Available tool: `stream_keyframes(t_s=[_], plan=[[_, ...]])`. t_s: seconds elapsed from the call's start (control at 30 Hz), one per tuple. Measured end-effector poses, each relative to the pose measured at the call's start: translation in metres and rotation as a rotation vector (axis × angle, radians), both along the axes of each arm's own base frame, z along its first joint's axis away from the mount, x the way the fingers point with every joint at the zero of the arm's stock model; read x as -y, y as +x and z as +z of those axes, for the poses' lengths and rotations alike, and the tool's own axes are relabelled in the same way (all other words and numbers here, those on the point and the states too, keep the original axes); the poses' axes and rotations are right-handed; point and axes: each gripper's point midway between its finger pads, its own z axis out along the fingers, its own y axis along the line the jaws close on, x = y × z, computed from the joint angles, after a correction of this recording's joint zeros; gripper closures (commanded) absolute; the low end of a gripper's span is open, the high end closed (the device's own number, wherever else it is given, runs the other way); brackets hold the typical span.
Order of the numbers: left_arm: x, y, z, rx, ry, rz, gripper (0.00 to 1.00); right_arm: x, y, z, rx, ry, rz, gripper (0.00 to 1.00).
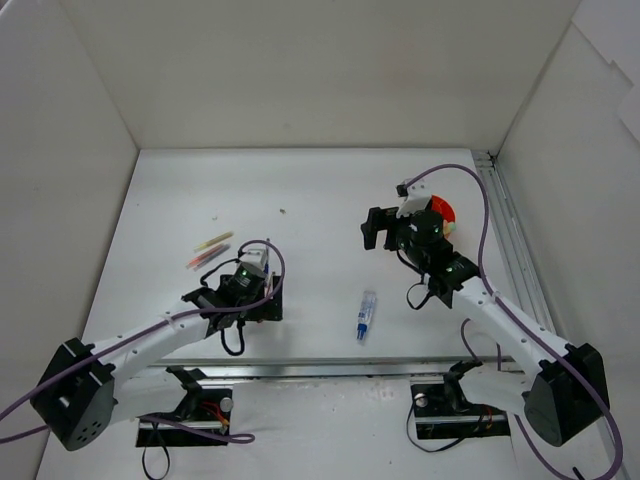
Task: Sort the stationery into containers
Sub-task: Pick up the pen from the center of the board.
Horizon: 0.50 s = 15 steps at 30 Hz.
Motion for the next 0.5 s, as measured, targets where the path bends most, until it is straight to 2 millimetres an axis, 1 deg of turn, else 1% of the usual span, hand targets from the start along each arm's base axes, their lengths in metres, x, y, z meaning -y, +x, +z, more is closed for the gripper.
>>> stream_keyframes(t_s=[0.1,0.13,0.27,0.33,0.4,0.43,0.5], plan=[[-0.015,0.017,0.015,0.034,0.003,0.08,0.0,0.0,-0.001,0.001,-0.002,0.01,-0.002,0.02],[-0.024,0.028,0.022,0.045,-0.001,0.126,0.0,0.0,-0.001,0.001,-0.005,0.012,-0.003,0.02],[-0.073,0.074,0.045,0.077,-0.017,0.35,0.0,-0.001,-0.002,0.0,-0.013,0.022,-0.008,0.02],[-0.1,0.09,0.05,0.081,-0.018,0.451,0.0,0.0,-0.002,-0.001,-0.017,0.023,-0.011,0.02],[-0.121,0.099,0.051,0.078,-0.01,0.514,0.0,0.001,-0.002,-0.003,-0.022,0.019,-0.017,0.02],[-0.129,0.103,0.052,0.072,-0.007,0.536,0.0,0.002,-0.002,-0.004,-0.025,0.016,-0.02,0.02],[-0.14,0.114,0.053,0.056,-0.006,0.548,0.0,0.003,-0.001,-0.007,-0.033,0.007,-0.03,0.02]])
